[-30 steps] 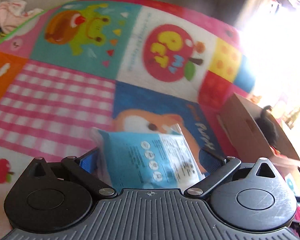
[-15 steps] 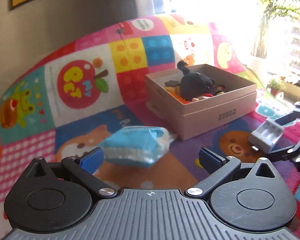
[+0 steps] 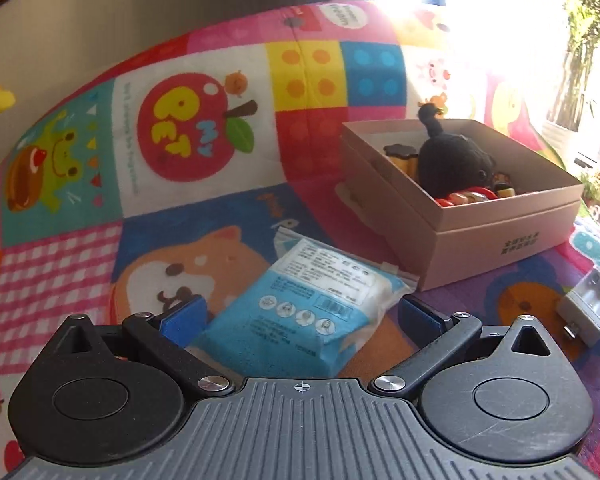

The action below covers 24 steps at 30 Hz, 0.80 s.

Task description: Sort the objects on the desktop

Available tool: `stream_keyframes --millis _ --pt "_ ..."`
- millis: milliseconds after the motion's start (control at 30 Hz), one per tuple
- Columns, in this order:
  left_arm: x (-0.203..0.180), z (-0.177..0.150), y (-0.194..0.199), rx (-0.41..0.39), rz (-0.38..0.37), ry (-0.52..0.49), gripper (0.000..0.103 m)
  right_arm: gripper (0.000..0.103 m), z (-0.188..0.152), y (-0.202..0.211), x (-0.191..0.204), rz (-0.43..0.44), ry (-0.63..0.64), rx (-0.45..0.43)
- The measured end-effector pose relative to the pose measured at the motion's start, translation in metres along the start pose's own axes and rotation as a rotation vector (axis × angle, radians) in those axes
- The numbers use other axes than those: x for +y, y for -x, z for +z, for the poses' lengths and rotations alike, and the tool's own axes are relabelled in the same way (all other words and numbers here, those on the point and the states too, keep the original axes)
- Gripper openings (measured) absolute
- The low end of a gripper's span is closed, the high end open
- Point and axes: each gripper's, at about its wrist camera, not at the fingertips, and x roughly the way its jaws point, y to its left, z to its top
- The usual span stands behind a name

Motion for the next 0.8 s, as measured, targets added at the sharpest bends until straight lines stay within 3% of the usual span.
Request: stream_keyframes --millis 133,233,400,633,700,733,767,800 --pt "-0.002 -0.003 -0.011 0.002 -0.031 0.026 0.103 0.064 0.034 -0.023 -0.018 -0.095 -0.033 -0.011" --pt "-0.017 -0.008 -0.009 0.006 -0.072 -0.019 0.103 0.053 0.051 -0.061 -0.033 -0.111 -0.082 0.051" --pt "-0.034 -0.011 0.000 0.003 -0.107 -0.069 0.103 0.053 0.058 -0.113 -0.033 -0.174 -0.071 0.121" --pt "-0.024 0.003 -0.006 0.006 -0.075 0.042 0.103 0.055 0.060 -0.134 -0.010 -0.199 -0.016 0.131" --pt "-0.023 0.006 -0.012 0.012 -0.032 0.042 0.102 0.055 0.063 -0.137 -0.007 -0.195 -0.015 0.134" --pt "-0.023 0.006 -0.014 0.015 -0.013 0.041 0.095 0.056 0.063 -0.138 -0.006 -0.190 -0.016 0.134" --pt "-0.020 0.006 -0.015 0.022 -0.003 0.045 0.076 0.056 0.064 -0.140 -0.004 -0.179 -0.017 0.134" --pt "-0.018 0.005 -0.015 0.031 -0.003 0.055 0.071 0.056 0.065 -0.141 -0.001 -0.170 -0.015 0.133"
